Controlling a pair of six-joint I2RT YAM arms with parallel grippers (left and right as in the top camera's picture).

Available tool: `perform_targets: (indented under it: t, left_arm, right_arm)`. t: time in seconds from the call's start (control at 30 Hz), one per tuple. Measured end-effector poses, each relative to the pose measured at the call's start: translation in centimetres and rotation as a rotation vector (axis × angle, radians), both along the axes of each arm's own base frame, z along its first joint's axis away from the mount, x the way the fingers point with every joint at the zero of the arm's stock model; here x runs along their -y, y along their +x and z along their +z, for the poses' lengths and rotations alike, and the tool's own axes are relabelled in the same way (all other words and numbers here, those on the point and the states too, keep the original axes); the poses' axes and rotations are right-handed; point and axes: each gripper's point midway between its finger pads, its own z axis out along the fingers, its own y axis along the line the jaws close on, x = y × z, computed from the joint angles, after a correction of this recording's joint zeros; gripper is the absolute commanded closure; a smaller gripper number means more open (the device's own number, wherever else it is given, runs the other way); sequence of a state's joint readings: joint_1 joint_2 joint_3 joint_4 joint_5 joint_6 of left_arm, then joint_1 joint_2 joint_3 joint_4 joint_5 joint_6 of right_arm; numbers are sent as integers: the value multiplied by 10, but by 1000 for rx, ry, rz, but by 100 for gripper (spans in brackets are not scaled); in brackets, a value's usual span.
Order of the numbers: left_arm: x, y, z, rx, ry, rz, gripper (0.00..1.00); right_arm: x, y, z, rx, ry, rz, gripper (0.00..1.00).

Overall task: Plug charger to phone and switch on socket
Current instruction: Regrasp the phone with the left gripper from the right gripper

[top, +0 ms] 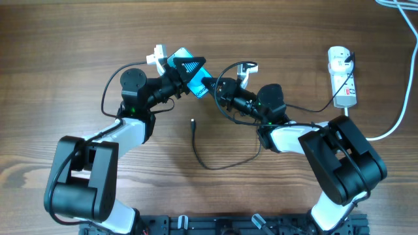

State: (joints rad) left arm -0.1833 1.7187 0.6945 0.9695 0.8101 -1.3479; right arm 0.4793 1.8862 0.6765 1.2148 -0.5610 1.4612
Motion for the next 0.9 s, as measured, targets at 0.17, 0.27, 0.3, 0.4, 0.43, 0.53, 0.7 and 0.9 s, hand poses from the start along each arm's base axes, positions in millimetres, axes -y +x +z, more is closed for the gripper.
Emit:
perform_targets:
  t: [0.17,0.27,0.3,0.4,0.43,0.53,0.7,0.9]
  left_arm:
    - [-2,2,-5,-29,-7,16,71]
    - [-3,4,-7,-29,-1,29,83]
    - [-3,4,-9,-26,5,34,84]
    - [-5,5,-12,3,31,46,93]
    - [-5,6,-12,7,33,48,96]
    - [-5,6,-12,17,37,50,96]
    - [-4,5,-12,-10,21,48,96]
    - [-1,3,-11,-55,-16,35,96]
  right_arm:
    - [0,3,5,13,8,-19,96]
    - [0,6,8,12,19,-32,96]
    - [0,7,10,15,22,-38,96]
    - [0,9,14,-1,37,-50,96]
    - [0,9,14,-8,42,-54,96]
    - [1,10,14,-20,50,-56,96]
    - [1,10,11,-6,28,-60,53]
    - [3,11,4,25,-12,-57,30]
